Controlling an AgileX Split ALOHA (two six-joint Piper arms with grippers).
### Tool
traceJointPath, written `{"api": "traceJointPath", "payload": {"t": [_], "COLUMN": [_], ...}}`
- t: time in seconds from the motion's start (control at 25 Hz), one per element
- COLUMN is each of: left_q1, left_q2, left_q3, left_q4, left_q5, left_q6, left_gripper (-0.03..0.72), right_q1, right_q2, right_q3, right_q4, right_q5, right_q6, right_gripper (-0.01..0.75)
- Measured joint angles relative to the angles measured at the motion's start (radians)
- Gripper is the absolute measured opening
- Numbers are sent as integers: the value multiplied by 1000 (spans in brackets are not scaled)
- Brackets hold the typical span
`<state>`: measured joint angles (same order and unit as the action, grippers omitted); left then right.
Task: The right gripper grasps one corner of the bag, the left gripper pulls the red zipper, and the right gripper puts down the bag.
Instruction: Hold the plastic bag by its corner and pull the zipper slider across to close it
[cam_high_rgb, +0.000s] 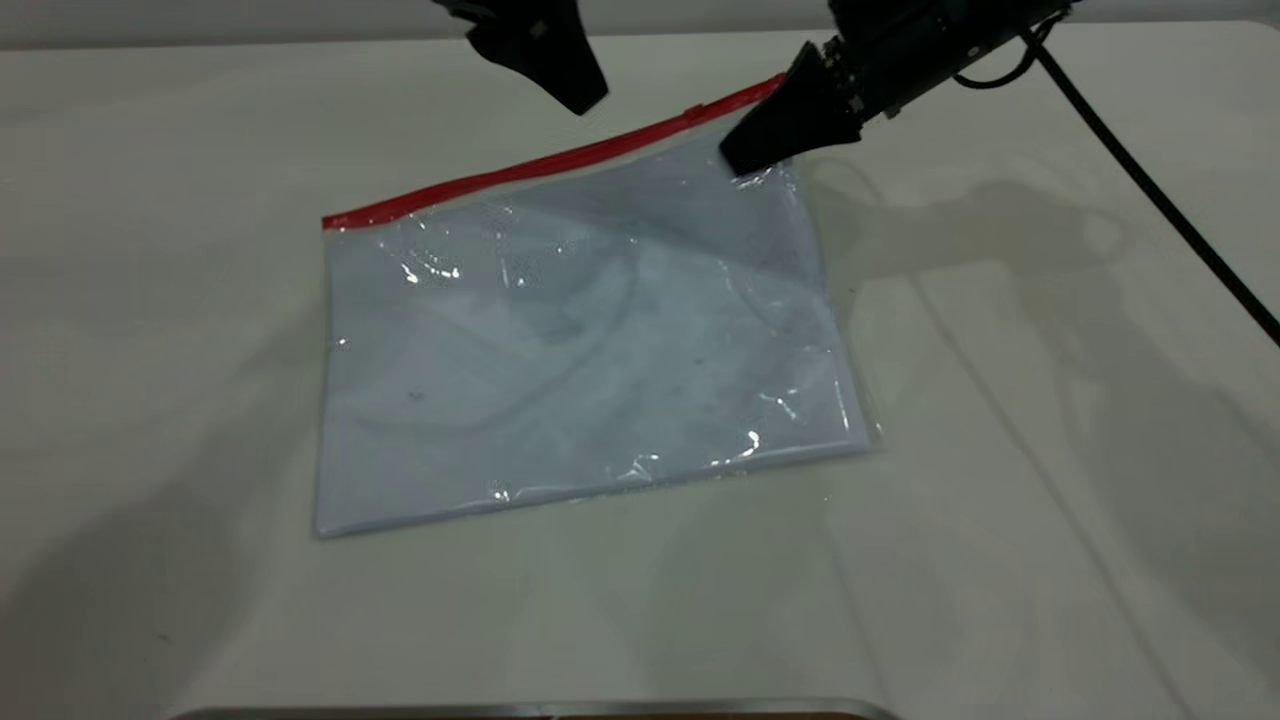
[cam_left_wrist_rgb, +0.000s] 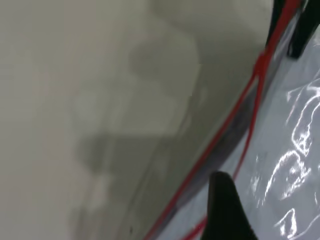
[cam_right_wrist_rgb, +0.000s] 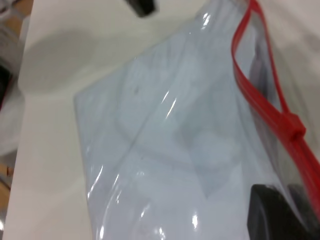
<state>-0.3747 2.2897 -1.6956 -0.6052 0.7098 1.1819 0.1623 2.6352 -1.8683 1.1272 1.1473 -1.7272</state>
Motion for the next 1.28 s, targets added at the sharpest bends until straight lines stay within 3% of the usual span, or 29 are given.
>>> {"api": "traceJointPath", "payload": {"t": [0.24,1.12,1.28], "left_q1": [-10,-25,-25], "left_q2": [88,148,148], "left_q3": [-96,-106,-106], "left_q4": [-2,-227,-227], "left_q5": [57,62,62], "left_q6": [78,304,304], "left_gripper": [518,518,474], "right_q1": [31,37,37], "right_q2": [-7,-7,-7], "right_q3": [0,0,0], "right_q4": [-12,-12,-12], "right_q5": [1,-23,-24], "right_q6": [-68,-91,-91], "right_gripper": [33,33,33]}}
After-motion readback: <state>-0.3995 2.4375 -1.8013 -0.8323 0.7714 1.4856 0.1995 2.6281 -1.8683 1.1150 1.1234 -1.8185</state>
